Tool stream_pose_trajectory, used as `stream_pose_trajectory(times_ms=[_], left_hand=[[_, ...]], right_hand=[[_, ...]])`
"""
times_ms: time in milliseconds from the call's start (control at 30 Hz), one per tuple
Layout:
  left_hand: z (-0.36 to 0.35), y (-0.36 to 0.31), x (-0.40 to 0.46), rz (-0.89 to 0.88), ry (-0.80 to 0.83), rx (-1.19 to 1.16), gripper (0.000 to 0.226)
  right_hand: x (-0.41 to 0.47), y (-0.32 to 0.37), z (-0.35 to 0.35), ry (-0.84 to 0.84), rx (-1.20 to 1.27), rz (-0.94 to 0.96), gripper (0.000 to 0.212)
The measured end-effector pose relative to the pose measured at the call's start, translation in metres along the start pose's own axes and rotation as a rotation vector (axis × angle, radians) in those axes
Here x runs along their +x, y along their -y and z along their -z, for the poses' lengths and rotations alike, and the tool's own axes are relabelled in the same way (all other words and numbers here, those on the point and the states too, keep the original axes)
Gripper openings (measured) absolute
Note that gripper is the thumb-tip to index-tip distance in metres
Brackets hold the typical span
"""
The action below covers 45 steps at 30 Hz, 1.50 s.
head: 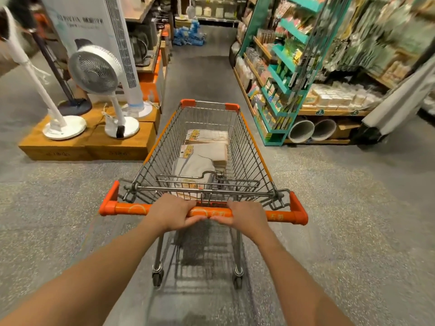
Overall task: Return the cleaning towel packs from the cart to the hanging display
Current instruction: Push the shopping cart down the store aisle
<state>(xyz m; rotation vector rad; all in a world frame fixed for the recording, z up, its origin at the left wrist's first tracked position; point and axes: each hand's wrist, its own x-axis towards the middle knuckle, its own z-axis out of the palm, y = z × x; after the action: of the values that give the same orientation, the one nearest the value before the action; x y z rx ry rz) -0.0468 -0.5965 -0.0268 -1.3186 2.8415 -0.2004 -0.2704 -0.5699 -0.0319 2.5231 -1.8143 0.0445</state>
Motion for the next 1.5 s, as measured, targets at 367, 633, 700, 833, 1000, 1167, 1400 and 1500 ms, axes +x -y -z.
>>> stream_pose_trajectory(times_ms=[367,633,700,833,1000,1167,1400,1500], left_hand=[[-0.017,0.083,0.112,0.055,0.049,0.044,0.068],[-0.026,0.115,0.196,0.212,0.005,-0.039,0.075],[-0.028,0.125,0.218,0.237,-0.005,-0.045,0.079],[-0.032,0.145,0.254,0.299,-0.006,-0.062,0.081],[-0.038,0.175,0.296,0.319,-0.018,-0.081,0.069],[-0.046,0.212,0.335,0.325,0.02,-0.07,0.055],[-0.067,0.289,0.399,0.334,-0.035,-0.063,0.058],[-0.072,0.328,0.428,0.333,-0.036,-0.075,0.06]], right_hand=[[0.135,-0.056,-0.01,-0.02,-0.036,0.043,0.077],[0.233,-0.117,-0.018,-0.001,-0.038,0.104,0.088],[0.257,-0.131,-0.019,-0.017,-0.036,0.13,0.089],[0.301,-0.153,-0.019,-0.025,-0.05,0.158,0.089],[0.355,-0.174,-0.02,-0.017,-0.051,0.175,0.09],[0.41,-0.19,-0.024,-0.013,-0.031,0.187,0.087],[0.507,-0.208,-0.028,-0.003,-0.038,0.194,0.083],[0.553,-0.212,-0.03,-0.009,-0.043,0.197,0.081]])
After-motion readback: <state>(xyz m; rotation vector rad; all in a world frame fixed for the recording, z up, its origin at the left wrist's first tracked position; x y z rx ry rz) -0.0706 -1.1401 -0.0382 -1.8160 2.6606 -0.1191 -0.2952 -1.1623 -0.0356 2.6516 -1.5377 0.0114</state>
